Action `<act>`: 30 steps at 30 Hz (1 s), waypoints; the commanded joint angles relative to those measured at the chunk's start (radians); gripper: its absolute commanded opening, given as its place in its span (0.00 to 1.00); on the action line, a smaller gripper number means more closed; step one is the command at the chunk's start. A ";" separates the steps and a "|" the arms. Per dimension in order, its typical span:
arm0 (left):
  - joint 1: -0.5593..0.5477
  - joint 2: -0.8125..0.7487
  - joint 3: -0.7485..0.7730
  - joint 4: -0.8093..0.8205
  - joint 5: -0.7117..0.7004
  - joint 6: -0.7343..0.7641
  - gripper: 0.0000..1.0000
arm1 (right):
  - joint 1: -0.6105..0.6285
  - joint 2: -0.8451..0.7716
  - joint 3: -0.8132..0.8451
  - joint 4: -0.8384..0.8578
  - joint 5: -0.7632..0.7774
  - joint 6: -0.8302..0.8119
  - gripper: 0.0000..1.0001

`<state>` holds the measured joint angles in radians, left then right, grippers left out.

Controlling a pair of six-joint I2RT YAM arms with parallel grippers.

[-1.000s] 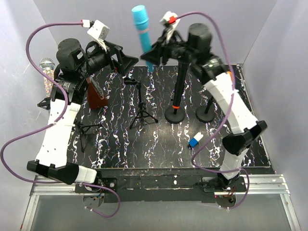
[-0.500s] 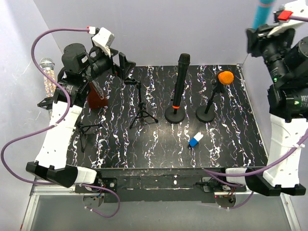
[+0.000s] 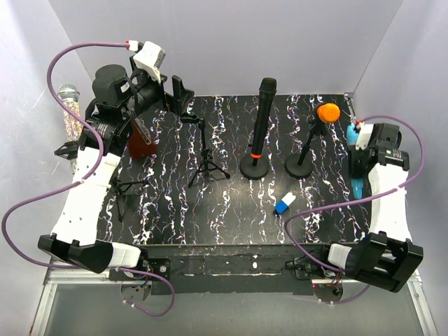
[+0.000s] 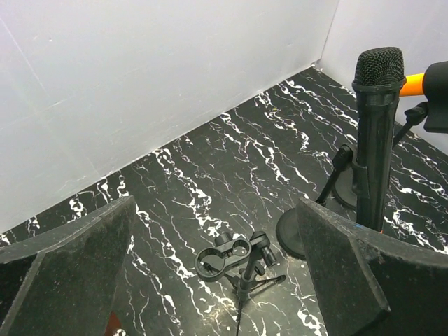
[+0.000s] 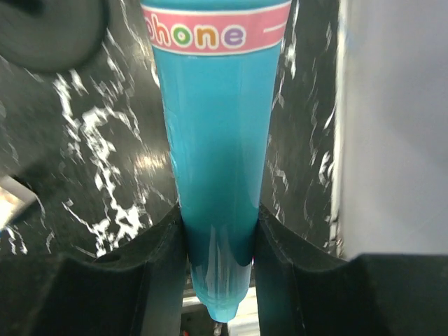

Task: Remove the microphone from the stand

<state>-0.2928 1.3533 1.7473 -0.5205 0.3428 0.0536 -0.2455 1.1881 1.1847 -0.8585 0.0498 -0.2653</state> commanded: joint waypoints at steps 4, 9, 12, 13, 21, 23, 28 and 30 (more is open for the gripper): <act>0.004 -0.042 -0.006 -0.007 -0.039 0.020 0.98 | -0.080 -0.045 -0.282 0.010 -0.042 -0.103 0.01; 0.009 -0.037 -0.003 -0.010 -0.044 0.026 0.98 | -0.090 -0.019 -0.384 0.061 -0.042 -0.106 0.01; 0.007 -0.034 -0.003 -0.015 -0.047 0.028 0.98 | -0.097 0.004 -0.425 0.116 -0.038 -0.115 0.01; 0.007 -0.030 0.000 -0.015 -0.044 0.028 0.98 | -0.098 0.017 -0.433 0.131 -0.031 -0.117 0.01; 0.009 -0.026 -0.022 -0.044 -0.051 0.037 0.98 | -0.106 0.068 -0.477 0.239 -0.004 -0.221 0.09; 0.007 -0.026 -0.023 -0.061 -0.038 0.037 0.98 | -0.110 0.088 -0.482 0.248 -0.001 -0.233 0.16; 0.009 -0.028 -0.034 -0.107 -0.019 0.040 0.98 | -0.115 0.133 -0.508 0.277 -0.013 -0.247 0.44; 0.004 -0.020 -0.022 -0.121 -0.008 0.038 0.98 | -0.121 0.140 -0.513 0.270 -0.024 -0.249 0.61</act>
<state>-0.2897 1.3453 1.7187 -0.6071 0.3115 0.0826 -0.3561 1.3247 0.6815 -0.6163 0.0349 -0.4900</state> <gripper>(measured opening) 0.981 0.485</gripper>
